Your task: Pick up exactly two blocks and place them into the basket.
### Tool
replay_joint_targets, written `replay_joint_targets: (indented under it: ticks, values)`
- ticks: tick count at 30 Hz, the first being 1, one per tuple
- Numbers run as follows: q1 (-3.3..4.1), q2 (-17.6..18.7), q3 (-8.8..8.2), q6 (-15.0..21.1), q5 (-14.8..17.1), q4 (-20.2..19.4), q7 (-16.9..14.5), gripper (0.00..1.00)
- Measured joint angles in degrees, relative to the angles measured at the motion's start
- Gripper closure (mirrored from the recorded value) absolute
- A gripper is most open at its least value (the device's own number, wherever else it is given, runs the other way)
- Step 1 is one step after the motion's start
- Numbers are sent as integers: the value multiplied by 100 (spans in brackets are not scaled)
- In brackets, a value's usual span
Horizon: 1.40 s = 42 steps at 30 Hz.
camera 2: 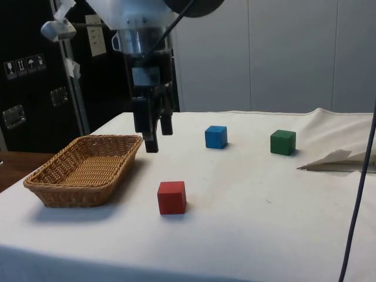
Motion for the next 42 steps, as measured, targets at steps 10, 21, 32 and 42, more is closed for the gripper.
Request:
replay_joint_targets:
  ticks: [10, 21, 32, 42]
  values:
    - [-17, 338, -74, 413, 0, -138, -286, 0]
    - [-23, 785, -109, 871, 0, -115, -573, 0]
    - [-11, 1106, -46, 1192, 0, -103, -659, 0]
    - [6, 1409, 0, 1490, 0, -57, -682, 0]
